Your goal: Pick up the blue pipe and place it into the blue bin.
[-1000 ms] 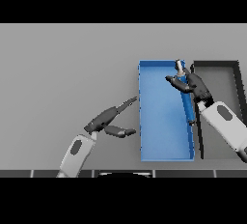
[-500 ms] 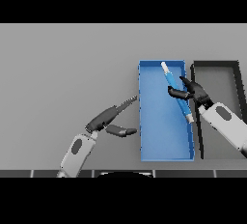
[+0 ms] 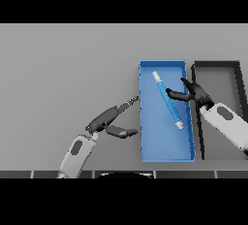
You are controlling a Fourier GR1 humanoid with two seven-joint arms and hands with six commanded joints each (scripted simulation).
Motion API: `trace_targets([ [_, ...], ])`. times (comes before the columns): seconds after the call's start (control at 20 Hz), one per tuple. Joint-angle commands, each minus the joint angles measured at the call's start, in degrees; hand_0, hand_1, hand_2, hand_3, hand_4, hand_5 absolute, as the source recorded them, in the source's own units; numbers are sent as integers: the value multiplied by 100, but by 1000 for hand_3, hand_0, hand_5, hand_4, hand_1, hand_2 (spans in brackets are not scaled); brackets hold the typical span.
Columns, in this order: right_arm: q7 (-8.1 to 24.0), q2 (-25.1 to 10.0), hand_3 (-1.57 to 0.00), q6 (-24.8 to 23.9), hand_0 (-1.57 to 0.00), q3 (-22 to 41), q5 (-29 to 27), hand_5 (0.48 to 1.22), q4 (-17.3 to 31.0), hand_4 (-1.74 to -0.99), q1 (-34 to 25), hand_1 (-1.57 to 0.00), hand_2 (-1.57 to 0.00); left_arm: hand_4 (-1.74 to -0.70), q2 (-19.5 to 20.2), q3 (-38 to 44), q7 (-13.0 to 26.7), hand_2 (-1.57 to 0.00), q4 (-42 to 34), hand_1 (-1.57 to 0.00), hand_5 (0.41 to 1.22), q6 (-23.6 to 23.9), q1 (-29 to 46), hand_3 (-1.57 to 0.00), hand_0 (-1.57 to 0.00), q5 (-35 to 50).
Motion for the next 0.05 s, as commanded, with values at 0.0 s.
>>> trace_targets([
  [0.0,2,25,-3,-24,-6,-11,-24,643,2,-1022,10,-5,-5,-885,13,-20,22,1,-86,1,431,1,44,1,1,2],
])
